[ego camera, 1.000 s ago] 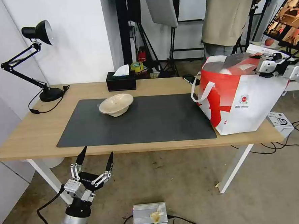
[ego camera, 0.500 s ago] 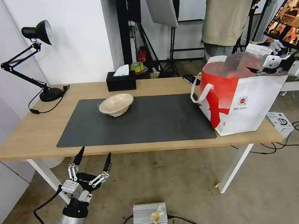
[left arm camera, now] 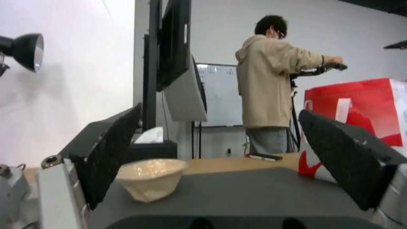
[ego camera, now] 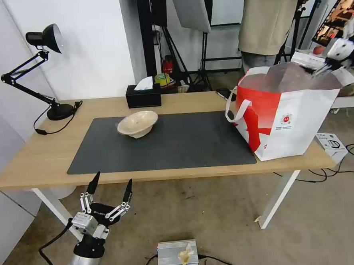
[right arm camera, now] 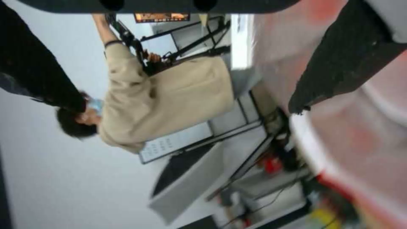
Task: Pick up the trash from the table and place it into the takeout bag.
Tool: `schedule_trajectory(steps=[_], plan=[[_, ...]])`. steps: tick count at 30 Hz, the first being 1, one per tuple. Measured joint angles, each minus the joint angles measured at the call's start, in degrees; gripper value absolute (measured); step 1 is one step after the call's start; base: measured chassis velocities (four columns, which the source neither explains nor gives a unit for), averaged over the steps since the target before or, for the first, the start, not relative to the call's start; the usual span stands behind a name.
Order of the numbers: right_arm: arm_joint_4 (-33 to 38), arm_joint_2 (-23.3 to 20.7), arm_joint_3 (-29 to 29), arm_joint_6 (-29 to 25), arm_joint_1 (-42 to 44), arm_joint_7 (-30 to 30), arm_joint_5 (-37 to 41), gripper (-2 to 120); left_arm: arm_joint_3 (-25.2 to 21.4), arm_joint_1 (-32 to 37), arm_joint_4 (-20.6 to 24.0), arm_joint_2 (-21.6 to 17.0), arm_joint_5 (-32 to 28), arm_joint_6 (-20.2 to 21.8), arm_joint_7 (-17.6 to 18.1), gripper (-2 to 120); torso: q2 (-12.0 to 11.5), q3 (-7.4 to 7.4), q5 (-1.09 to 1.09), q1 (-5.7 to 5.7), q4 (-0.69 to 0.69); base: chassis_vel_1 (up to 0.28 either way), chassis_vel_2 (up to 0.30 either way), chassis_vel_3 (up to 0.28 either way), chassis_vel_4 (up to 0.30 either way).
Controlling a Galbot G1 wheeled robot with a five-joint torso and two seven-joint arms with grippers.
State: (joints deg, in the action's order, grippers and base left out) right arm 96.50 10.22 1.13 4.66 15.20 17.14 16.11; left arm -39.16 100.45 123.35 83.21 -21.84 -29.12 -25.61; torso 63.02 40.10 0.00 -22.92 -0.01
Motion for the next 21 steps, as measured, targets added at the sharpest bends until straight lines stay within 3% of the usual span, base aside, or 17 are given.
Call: schedule_trajectory(steps=[6, 10, 13, 18, 21], plan=[[10.4, -2.0, 1.5, 7.1, 3.8, -14.7, 20.4, 104, 0.1, -0.1, 1.6, 0.2, 0.3, 1.0, 2.6, 100, 0.0, -0.01, -0.01, 0.00, 0.00, 0.000, 0.000, 0.000, 0.000], [15.5, -0.4, 1.5, 8.9, 5.9, -23.6, 30.6, 100, 0.4, 0.0, 2.8, 0.4, 0.6, 1.7, 5.4, 100, 0.0, 0.00, 0.00, 0.00, 0.04, 0.000, 0.000, 0.000, 0.000], [21.9, 2.5, 2.3, 8.9, 9.0, -34.3, 40.7, 100, 1.4, -0.9, 4.0, 0.5, 0.6, 2.1, 8.9, 100, 0.0, 0.00, -0.01, 0.01, 0.00, 0.000, 0.000, 0.000, 0.000], [25.4, 7.0, 2.8, 4.8, 12.1, -41.7, 44.9, 100, 2.7, -1.6, 4.8, 1.2, 1.1, 2.2, 12.0, 100, 0.0, 0.01, -0.01, 0.00, 0.02, 0.000, 0.000, 0.000, 0.000], [26.3, 8.4, 3.2, 2.2, 13.5, -42.7, 45.3, 100, 2.6, -1.4, 5.2, 1.7, 2.0, 2.3, 12.5, 100, 0.0, 0.00, 0.00, 0.00, 0.01, 0.000, 0.000, 0.000, 0.000]])
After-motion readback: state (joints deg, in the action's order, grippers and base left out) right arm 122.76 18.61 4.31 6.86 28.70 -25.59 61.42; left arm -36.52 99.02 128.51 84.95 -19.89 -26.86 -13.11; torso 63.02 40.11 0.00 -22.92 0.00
